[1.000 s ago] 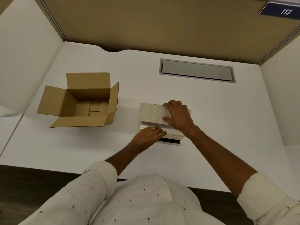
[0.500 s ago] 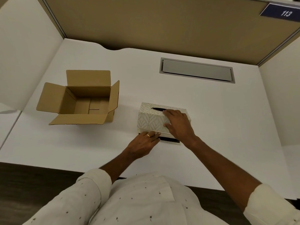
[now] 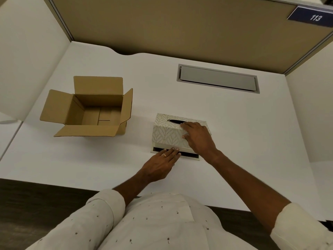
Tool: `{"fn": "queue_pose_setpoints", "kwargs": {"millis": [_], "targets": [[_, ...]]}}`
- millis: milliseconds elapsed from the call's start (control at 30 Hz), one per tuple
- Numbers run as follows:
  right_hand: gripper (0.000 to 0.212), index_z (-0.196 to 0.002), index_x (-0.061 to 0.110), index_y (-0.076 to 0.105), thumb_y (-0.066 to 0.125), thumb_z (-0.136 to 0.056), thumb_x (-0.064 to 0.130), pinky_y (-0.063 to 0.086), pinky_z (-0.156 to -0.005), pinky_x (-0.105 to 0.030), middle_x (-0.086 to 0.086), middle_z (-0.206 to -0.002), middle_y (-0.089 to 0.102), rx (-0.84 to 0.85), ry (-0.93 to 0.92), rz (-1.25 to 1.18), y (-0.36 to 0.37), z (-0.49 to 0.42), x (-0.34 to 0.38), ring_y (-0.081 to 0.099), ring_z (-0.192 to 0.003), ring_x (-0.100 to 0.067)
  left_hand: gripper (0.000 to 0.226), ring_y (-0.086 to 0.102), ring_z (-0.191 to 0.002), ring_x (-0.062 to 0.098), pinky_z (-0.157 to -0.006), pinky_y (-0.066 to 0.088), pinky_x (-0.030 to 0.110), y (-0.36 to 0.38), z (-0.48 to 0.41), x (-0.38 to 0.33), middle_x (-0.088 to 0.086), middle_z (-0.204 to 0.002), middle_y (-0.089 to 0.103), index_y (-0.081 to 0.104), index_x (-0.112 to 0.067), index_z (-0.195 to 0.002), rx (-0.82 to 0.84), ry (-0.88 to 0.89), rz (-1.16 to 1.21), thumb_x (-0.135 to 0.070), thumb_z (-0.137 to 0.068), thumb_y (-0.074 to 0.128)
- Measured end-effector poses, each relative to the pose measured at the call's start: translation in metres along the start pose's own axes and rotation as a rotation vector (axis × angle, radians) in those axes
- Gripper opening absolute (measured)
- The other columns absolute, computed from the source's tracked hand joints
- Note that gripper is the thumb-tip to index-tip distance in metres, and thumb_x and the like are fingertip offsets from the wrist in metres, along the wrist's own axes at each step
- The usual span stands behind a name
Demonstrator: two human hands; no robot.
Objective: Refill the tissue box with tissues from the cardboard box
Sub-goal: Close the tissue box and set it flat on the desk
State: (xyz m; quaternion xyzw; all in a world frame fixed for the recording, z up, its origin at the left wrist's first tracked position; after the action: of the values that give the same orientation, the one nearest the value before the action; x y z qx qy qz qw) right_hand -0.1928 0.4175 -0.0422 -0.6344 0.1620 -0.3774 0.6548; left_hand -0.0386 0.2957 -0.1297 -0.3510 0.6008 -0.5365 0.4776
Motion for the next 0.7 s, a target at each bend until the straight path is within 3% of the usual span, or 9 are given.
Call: {"fn": "queue_pose_setpoints", "kwargs": {"millis": [200, 333, 500, 700], "targets": [[0.047, -0.144, 0.016, 0.054, 0.062, -0.098, 0.022, 0.04, -0.107, -0.041, -0.005, -0.148, 0.056, 0.057, -0.003, -0.035, -0.011, -0.015, -0.004, 0.05, -0.134, -0.027, 0.052, 0.035, -0.147, 0.032, -0.121, 0.028, 0.046, 0.002, -0.012, 0.0, 0.017, -0.159, 0.034, 0.03, -0.004, -0.154, 0.008, 0.043, 0.015, -0.021, -0.106, 0.041], [0.048, -0.146, 0.016, 0.051, 0.06, -0.1, 0.024, 0.036, -0.105, -0.037, -0.004, -0.152, 0.052, 0.085, 0.01, -0.029, -0.014, -0.021, -0.005, 0.048, -0.135, -0.026, 0.054, 0.022, -0.152, 0.03, -0.124, 0.014, 0.041, 0.011, -0.013, -0.005, 0.015, -0.165, 0.022, 0.021, -0.006, -0.157, 0.114, 0.13, 0.053, -0.016, -0.107, 0.038], [0.049, -0.146, 0.015, 0.052, 0.061, -0.098, 0.022, 0.038, -0.107, -0.039, -0.004, -0.151, 0.052, 0.092, 0.012, -0.045, -0.015, -0.017, -0.003, 0.048, -0.136, -0.026, 0.043, 0.054, -0.133, 0.034, -0.114, 0.04, 0.045, 0.002, -0.026, -0.001, 0.02, -0.144, 0.055, 0.05, 0.0, -0.144, 0.001, 0.08, 0.101, -0.017, -0.104, 0.049], [0.048, -0.144, 0.015, 0.054, 0.063, -0.098, 0.022, 0.042, -0.105, -0.044, -0.004, -0.149, 0.055, 0.074, 0.007, -0.049, -0.013, -0.006, 0.001, 0.05, -0.133, -0.027, 0.048, 0.045, -0.139, 0.032, -0.114, 0.04, 0.045, -0.001, -0.031, -0.001, 0.016, -0.153, 0.045, 0.036, -0.003, -0.152, 0.072, 0.013, 0.122, -0.023, -0.109, 0.035]]}}
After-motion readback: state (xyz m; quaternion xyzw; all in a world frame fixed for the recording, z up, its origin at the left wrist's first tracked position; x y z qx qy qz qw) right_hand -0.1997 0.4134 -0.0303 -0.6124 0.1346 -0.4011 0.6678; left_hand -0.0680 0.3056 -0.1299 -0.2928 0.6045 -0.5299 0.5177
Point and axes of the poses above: each hand's wrist, its own z-axis away from the middle knuckle, its own y-axis out of the palm, x = y × z, the point moved 2 cm from there along -z, towards the middle knuckle
